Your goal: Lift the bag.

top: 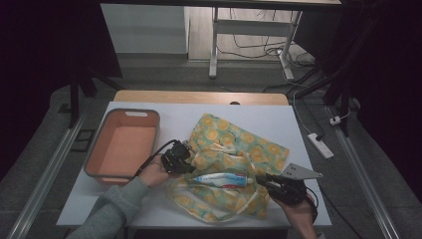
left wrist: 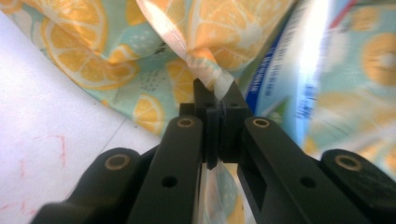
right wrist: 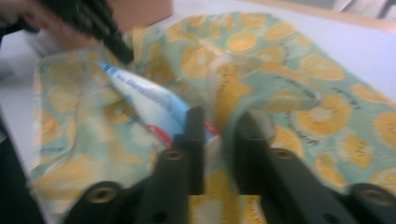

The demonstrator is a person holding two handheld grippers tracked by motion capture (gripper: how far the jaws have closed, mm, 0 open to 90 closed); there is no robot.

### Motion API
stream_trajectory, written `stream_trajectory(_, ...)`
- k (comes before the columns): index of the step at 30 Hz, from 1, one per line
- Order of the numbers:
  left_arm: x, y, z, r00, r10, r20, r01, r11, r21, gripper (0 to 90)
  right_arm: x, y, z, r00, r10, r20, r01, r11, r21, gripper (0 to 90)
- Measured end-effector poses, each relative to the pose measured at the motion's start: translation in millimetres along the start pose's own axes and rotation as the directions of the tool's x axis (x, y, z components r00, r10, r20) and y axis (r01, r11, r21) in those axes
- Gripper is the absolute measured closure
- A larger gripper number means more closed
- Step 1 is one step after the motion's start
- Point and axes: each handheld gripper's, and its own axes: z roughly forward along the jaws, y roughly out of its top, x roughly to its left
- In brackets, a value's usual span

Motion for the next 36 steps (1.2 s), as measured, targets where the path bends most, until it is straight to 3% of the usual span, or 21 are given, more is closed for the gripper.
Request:
stream_trajectory(6,5.3,-7.9,-22.9,0.9989,-0.010,0.045,0.013,0.9976,-0.069,87.9,16.6,5.1,0.0,0.9988,-0.043,-0.022,0.044,0.998,0.055,34.1)
stream_trajectory(8,8.9,-10.9,-28.1,0.9979,-0.018,0.062,0.023,0.9959,-0.087,87.9,22.1,5.9,-0.6,0.9986,-0.039,-0.036,0.042,0.996,0.081,26.6)
stream_trajectory(11,12.4,-15.8,-35.5,0.9970,-0.025,0.073,0.033,0.9932,-0.111,87.9,34.6,3.2,0.4,0.9951,-0.071,-0.069,0.080,0.986,0.143,20.0)
stream_trajectory(15,13.5,-21.2,-42.4,0.9939,-0.030,0.106,0.045,0.9887,-0.143,87.9,47.2,-8.9,12.9,0.9886,-0.124,-0.085,0.143,0.955,0.259,14.7)
stream_trajectory(16,13.5,-21.8,-43.6,0.9930,-0.033,0.114,0.050,0.9880,-0.147,87.9,47.3,-15.7,23.0,0.9880,-0.135,-0.076,0.152,0.937,0.313,14.2)
stream_trajectory(17,13.6,-22.3,-44.6,0.9922,-0.034,0.120,0.053,0.9870,-0.152,87.9,47.3,-15.7,23.0,0.9880,-0.135,-0.076,0.152,0.937,0.313,14.2)
stream_trajectory(20,13.6,-23.0,-44.4,0.9914,-0.033,0.126,0.052,0.9876,-0.148,87.9,44.2,-24.2,35.0,0.9867,-0.152,-0.059,0.163,0.911,0.378,14.4)
stream_trajectory(22,13.3,-23.3,-43.7,0.9913,-0.032,0.127,0.051,0.9882,-0.144,87.9,42.3,-29.2,40.7,0.9841,-0.172,-0.042,0.174,0.893,0.415,16.8)
stream_trajectory(24,13.9,-23.5,-43.8,0.9906,-0.033,0.133,0.052,0.9878,-0.146,87.9,40.3,-32.3,43.6,0.9832,-0.177,-0.045,0.179,0.886,0.427,21.0)
stream_trajectory(26,14.4,-23.8,-43.0,0.9901,-0.036,0.136,0.055,0.9882,-0.143,87.9,38.6,-32.9,44.0,0.9869,-0.153,-0.052,0.160,0.899,0.408,34.3)
stream_trajectory(28,14.7,-24.8,-42.3,0.9899,-0.033,0.138,0.051,0.9894,-0.136,87.9,36.5,-31.7,43.3,0.9880,-0.152,-0.027,0.151,0.910,0.386,52.0)
stream_trajectory(30,14.8,-27.0,-41.0,0.9893,-0.034,0.142,0.053,0.9902,-0.130,87.9,35.7,-31.3,43.1,0.9881,-0.152,-0.019,0.148,0.914,0.378,66.1)
stream_trajectory(32,15.1,-29.9,-39.5,0.9887,-0.038,0.145,0.055,0.9915,-0.118,87.8,40.2,-31.4,43.2,0.9807,-0.193,-0.031,0.191,0.909,0.372,77.9)
stream_trajectory(35,14.9,-35.8,-37.8,0.9874,-0.041,0.153,0.056,0.9935,-0.099,87.7,50.0,-26.9,41.6,0.9649,-0.260,-0.037,0.253,0.886,0.388,85.4)
stream_trajectory(36,14.8,-38.2,-38.1,0.9872,-0.039,0.154,0.054,0.9942,-0.093,87.8,53.7,-21.4,36.1,0.9665,-0.252,-0.050,0.252,0.898,0.361,86.4)
